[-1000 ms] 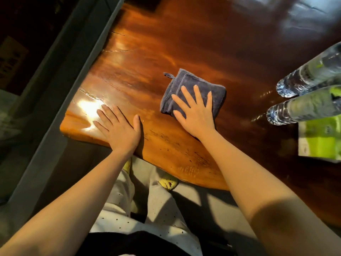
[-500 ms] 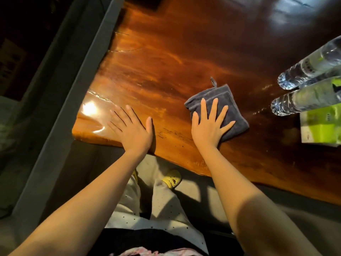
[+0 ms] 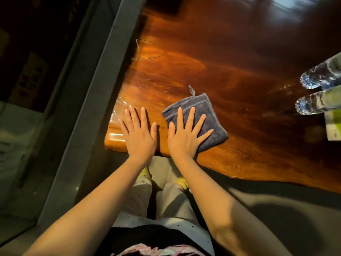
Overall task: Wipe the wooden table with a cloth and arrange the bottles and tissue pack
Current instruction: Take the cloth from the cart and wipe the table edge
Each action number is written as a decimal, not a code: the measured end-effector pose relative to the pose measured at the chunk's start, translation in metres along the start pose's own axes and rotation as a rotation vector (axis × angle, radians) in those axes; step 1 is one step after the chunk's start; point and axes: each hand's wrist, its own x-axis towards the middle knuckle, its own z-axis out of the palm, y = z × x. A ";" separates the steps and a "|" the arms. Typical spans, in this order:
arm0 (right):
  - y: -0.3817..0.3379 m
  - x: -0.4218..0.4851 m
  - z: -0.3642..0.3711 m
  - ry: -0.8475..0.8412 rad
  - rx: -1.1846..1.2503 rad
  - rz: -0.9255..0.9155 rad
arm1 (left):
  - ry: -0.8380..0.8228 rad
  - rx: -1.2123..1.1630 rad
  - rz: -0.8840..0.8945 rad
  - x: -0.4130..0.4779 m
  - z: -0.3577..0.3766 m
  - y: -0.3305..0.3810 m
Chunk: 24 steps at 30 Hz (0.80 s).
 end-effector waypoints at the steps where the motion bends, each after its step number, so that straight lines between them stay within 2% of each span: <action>1: -0.009 -0.003 0.001 0.000 0.001 -0.007 | 0.003 -0.003 0.002 0.003 -0.002 -0.008; 6: -0.057 -0.020 0.009 -0.027 0.010 -0.060 | -0.030 0.014 0.093 0.007 -0.009 -0.037; 11: -0.088 -0.026 0.013 -0.033 -0.008 -0.088 | -0.026 0.015 0.102 0.016 -0.013 -0.062; 19: -0.097 -0.026 0.014 -0.043 -0.048 -0.102 | -0.064 0.027 0.146 0.022 -0.010 -0.072; 24: -0.098 -0.025 0.007 -0.114 -0.048 -0.113 | -0.111 0.029 0.162 0.024 -0.016 -0.072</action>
